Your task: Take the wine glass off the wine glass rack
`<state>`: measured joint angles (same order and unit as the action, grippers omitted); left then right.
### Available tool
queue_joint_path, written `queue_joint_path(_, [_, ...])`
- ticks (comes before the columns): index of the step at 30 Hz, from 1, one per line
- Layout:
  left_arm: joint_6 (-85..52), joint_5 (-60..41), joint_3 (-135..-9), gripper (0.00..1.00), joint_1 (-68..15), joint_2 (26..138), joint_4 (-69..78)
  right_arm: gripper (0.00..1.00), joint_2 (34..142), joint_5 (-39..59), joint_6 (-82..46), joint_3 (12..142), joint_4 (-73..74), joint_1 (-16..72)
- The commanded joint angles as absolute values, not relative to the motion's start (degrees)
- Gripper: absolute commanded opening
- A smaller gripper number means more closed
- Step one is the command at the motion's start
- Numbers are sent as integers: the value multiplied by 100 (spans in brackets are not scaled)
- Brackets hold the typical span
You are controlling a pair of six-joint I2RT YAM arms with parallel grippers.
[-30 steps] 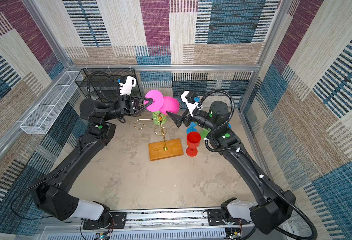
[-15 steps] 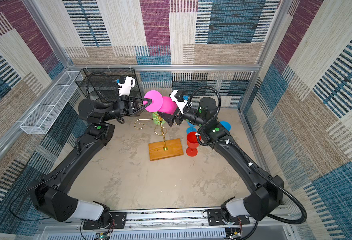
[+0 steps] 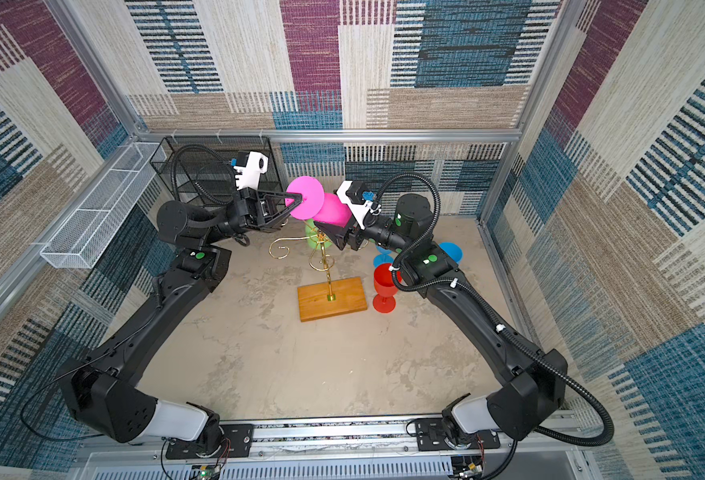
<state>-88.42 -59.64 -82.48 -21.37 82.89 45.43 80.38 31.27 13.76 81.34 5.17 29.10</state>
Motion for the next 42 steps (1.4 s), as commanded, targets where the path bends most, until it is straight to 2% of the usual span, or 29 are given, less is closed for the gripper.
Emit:
queue_joint_path(1, [-8568,-6150,-8196,9,-2136,8201,5159,80,7948,2805,1047,8156,421,2906])
queue_joint_path(4, [-8333,-6030,-8118,21,-2126,8153,5133,78,7872,2787,1000,8162,279,2912])
queue_joint_path(7, [-8015,-5907,-8005,28,-2105,8063,5081,75,7823,2698,878,8309,-39,2911])
queue_joint_path(14, [-6764,-5613,-7833,32,-2009,7736,4107,66,7623,2572,615,8568,-851,2906])
queue_joint_path(17, [-5541,-5250,-7682,34,-1951,7438,3182,61,7612,2553,510,8879,-1536,2916])
queue_joint_path(20, [-3705,-4236,-7350,36,-1965,6988,2464,56,7569,2554,441,9130,-2161,2916])
queue_joint_path(24, [-1555,-3160,-6610,40,-1995,6670,3038,52,7387,2720,323,9142,-2651,2914])
queue_joint_path(27, [152,-3949,-6487,41,-2008,6798,3381,50,7311,2838,202,9331,-2927,2909])
queue_joint_path(33, [1858,-4550,-6683,39,-2012,7253,4239,47,7372,3010,5,9534,-3384,2911])
queue_joint_path(37, [2438,-4672,-6786,38,-2013,7557,4804,46,7485,3091,-156,9586,-3639,2909])
queue_joint_path(42, [2857,-5056,-6946,34,-2021,7767,4833,42,7584,3367,-340,9497,-3788,2912])
